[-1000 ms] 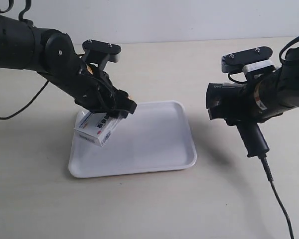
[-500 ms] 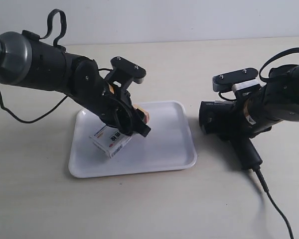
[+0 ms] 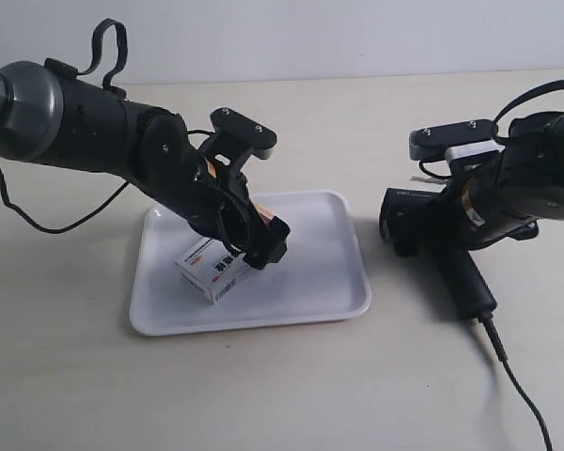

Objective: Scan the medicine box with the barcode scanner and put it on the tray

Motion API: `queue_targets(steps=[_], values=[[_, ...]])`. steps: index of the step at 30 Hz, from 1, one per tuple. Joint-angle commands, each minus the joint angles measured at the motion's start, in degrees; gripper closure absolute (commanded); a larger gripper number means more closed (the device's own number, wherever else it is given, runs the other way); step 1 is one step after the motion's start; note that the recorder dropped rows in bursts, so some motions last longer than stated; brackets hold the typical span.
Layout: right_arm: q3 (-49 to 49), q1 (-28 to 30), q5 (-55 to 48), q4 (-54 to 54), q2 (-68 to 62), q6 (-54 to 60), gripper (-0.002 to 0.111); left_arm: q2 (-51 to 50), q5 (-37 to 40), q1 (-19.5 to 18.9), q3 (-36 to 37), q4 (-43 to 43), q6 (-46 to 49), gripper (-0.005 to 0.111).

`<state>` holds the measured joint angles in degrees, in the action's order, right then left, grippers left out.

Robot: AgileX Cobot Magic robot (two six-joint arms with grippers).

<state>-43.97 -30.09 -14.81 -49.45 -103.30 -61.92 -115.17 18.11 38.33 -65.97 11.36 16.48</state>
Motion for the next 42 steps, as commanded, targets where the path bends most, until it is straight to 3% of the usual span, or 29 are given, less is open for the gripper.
queue_targets(steps=[1, 3, 5, 6, 7, 9, 10, 13, 15, 17, 26, 28, 30, 34, 39, 42], values=[[-0.4, 0.1, -8.8, 0.0, 10.8, 0.9, 0.009, 6.6, 3.4, -1.6, -0.2, -0.5, 1.1, 0.014], [-0.4, 0.1, -13.0, 0.9, 17.0, 1.0, 0.019, 11.0, 5.4, -2.9, -0.2, -0.2, 1.1, 0.035], [-0.3, 0.1, -13.5, 2.9, 23.6, 2.3, 0.038, 16.6, 7.5, -4.1, 0.0, 1.5, 1.1, 0.072], [-0.1, 0.1, -12.6, 4.4, 27.3, 3.2, 0.052, 19.6, 7.8, -4.5, 0.6, 2.8, 1.1, 0.094], [0.5, 0.1, -10.7, 5.6, 31.1, 4.0, 0.068, 22.7, 7.5, -5.0, 1.7, 3.2, 1.4, 0.105], [2.9, 0.1, -5.9, 6.1, 37.9, 4.3, 0.103, 28.4, 4.6, -5.2, 5.2, 4.0, 1.3, 0.103], [4.8, 0.1, -3.2, 5.9, 41.7, 4.3, 0.107, 31.7, 1.7, -5.2, 8.2, 4.4, 1.3, 0.103], [17.5, 0.1, 13.0, 3.5, 57.9, 5.3, 0.107, 48.2, -17.3, -4.7, 28.0, 7.8, 1.0, 0.103], [22.7, 0.1, 16.8, 3.4, 65.2, 5.0, 0.107, 56.6, -24.3, -4.7, 38.1, 10.1, 0.7, 0.103], [24.7, 0.1, 16.0, 3.6, 71.4, 5.0, 0.107, 63.4, -23.8, -4.7, 44.6, 10.1, 1.0, 0.103], [24.8, 0.1, 14.8, 3.5, 81.3, 5.0, 0.107, 78.6, -24.4, -6.0, 56.8, 7.8, 1.7, 0.103], [24.8, 0.1, 14.3, 3.5, 81.3, 4.9, 0.107, 87.6, -24.7, -11.7, 61.6, 4.8, 1.8, 0.103], [24.8, 0.1, 14.3, 3.5, 81.3, 4.9, 0.107, 98.4, -24.0, -21.5, 65.3, 4.9, 1.8, 0.103], [24.8, 0.1, 14.3, 3.9, 81.3, 4.9, 0.107, 107.9, -17.8, -31.7, 65.4, 4.5, 5.3, 0.103], [24.8, 0.1, 14.3, 3.9, 81.3, 4.9, 0.107, 111.1, -14.4, -35.2, 66.0, 3.2, 5.4, 0.103], [24.8, 0.1, 14.3, 3.9, 81.3, 4.9, 0.107, 113.6, -11.7, -36.4, 66.0, -1.7, -2.3, 0.103]])
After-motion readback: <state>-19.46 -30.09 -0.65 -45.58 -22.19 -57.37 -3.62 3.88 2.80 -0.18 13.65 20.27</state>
